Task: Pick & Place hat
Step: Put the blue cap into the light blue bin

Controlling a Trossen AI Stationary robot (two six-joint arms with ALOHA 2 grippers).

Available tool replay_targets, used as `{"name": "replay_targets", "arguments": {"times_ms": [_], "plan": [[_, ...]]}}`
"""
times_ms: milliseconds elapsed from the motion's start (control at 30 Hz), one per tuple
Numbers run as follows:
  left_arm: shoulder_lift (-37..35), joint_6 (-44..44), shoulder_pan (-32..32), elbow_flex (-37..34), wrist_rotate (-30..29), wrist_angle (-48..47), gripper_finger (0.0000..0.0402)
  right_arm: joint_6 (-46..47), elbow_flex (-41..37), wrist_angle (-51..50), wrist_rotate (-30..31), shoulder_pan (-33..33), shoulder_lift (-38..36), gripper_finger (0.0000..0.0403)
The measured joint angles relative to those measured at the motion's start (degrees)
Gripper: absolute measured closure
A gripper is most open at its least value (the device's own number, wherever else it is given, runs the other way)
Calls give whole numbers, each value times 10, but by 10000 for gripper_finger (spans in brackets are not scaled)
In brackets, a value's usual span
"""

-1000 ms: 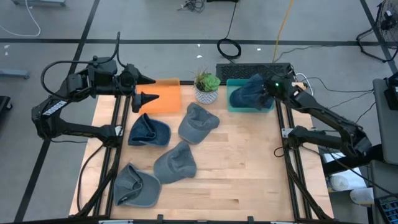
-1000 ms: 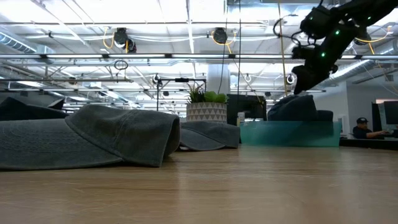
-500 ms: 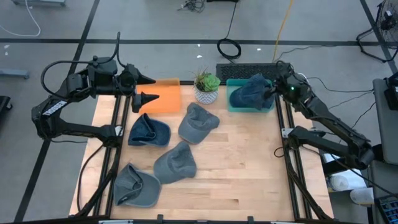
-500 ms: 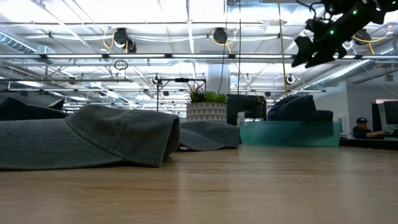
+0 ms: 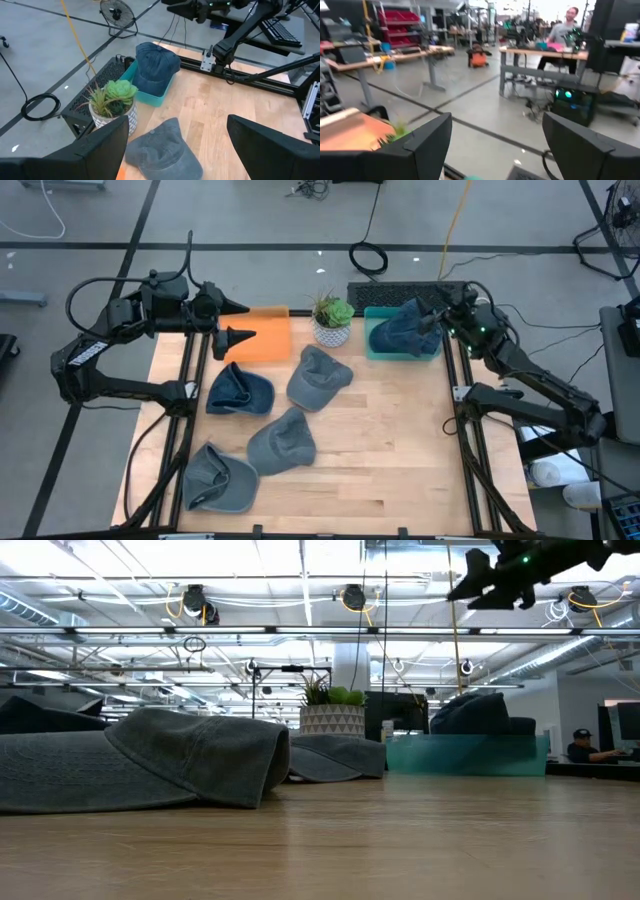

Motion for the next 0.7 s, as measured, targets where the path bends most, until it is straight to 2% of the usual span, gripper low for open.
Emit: {"name": "replay_targets", "arguments": {"times_ms": [233,400,700], "plan": [[0,2,0,0,0,0,55,-8,0,26,-4,31,0,104],[0,3,0,0,0,0,55,16,6,43,-77,57,11,117],[0,3,0,0,0,0,55,22,111,42,-90,138,78,137]]}}
